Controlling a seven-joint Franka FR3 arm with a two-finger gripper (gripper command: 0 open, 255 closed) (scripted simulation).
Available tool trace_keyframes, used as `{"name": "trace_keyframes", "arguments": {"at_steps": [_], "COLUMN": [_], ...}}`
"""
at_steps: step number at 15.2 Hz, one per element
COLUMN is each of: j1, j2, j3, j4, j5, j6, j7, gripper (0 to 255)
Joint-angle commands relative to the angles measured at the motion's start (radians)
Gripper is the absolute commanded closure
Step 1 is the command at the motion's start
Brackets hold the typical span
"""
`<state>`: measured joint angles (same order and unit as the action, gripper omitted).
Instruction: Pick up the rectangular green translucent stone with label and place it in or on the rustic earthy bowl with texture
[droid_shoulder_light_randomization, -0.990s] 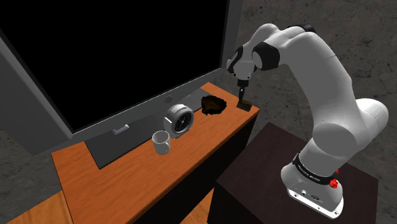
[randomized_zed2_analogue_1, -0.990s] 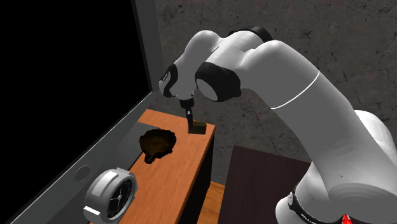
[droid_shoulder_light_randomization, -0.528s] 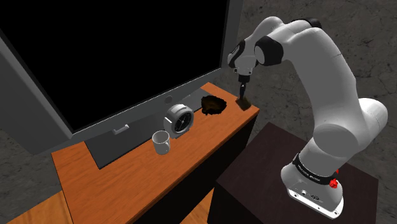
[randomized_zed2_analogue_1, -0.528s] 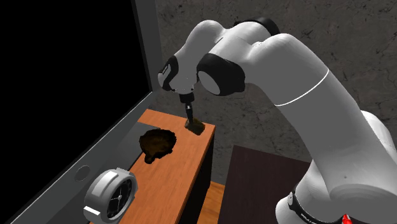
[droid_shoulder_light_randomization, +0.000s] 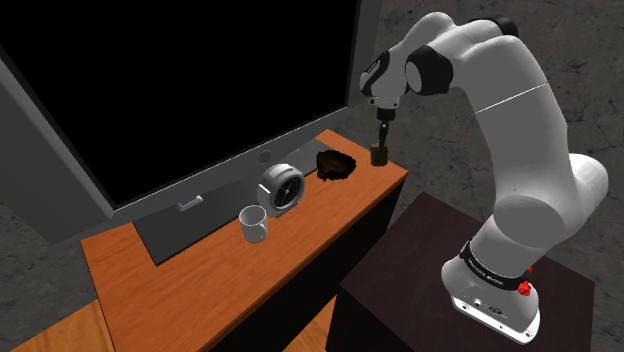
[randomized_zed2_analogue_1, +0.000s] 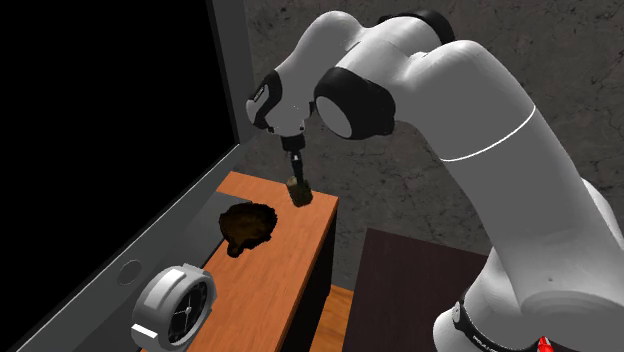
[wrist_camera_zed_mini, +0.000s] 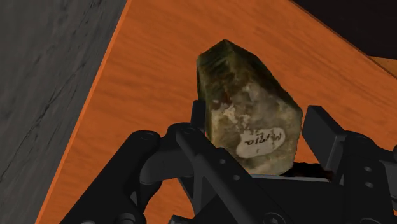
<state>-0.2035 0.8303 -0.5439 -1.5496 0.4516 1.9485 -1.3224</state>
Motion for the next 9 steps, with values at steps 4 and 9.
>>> {"name": "trace_keyframes", "arguments": {"at_steps": [4, 9], "j1": [0.009, 0.019], "j2": [-0.04, -0.08], "j3": [-0.016, -0.031], "j4": [0.003, 0.006], "j5": [-0.018, -0.037], "j6": [-0.041, -0.082], "j7": [0.009, 0.018], "gripper": [255, 255]}}
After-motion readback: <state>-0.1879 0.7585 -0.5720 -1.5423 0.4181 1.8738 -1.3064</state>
